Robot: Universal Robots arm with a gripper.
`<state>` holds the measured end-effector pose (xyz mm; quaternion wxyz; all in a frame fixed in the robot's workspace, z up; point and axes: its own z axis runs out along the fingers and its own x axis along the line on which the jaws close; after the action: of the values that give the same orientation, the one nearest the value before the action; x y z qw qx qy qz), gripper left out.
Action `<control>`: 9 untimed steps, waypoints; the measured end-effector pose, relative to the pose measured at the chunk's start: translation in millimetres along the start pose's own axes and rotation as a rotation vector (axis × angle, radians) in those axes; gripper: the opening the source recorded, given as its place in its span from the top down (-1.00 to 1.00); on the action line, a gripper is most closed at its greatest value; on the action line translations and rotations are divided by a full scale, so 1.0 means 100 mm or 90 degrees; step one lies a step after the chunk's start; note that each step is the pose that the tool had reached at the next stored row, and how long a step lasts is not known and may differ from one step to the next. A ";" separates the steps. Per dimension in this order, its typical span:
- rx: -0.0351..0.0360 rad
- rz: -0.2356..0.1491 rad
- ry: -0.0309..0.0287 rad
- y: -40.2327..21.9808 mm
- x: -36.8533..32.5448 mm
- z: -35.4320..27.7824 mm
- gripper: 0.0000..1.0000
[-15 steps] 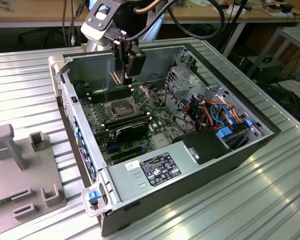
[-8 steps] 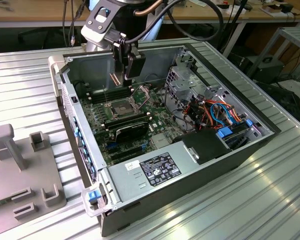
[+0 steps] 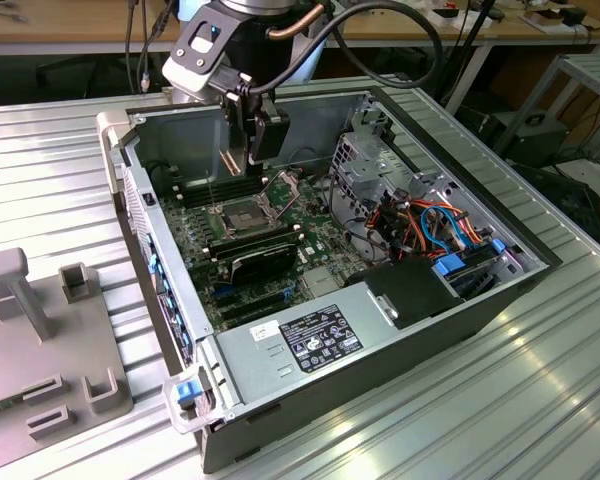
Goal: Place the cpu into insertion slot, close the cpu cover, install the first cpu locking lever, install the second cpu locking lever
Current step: 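Place the cpu into insertion slot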
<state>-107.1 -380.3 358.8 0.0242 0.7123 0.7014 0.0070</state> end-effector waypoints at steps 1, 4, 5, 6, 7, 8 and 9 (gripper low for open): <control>0.0000 0.000 0.0000 0.000 0.000 0.000 -0.09; 0.0000 0.000 0.0001 0.000 0.000 0.002 -0.09; 0.0000 0.000 0.0001 0.000 0.000 0.002 -0.09; 0.0000 0.000 0.0001 0.000 0.000 0.002 -0.09; 0.0000 0.000 0.0001 0.000 0.000 0.002 -0.09; 0.0000 0.000 0.0001 0.000 0.000 0.003 -0.09; 0.0000 0.000 0.0001 0.000 0.000 0.003 -0.09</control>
<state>-107.1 -380.3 358.5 0.0241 0.7124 0.7014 0.0070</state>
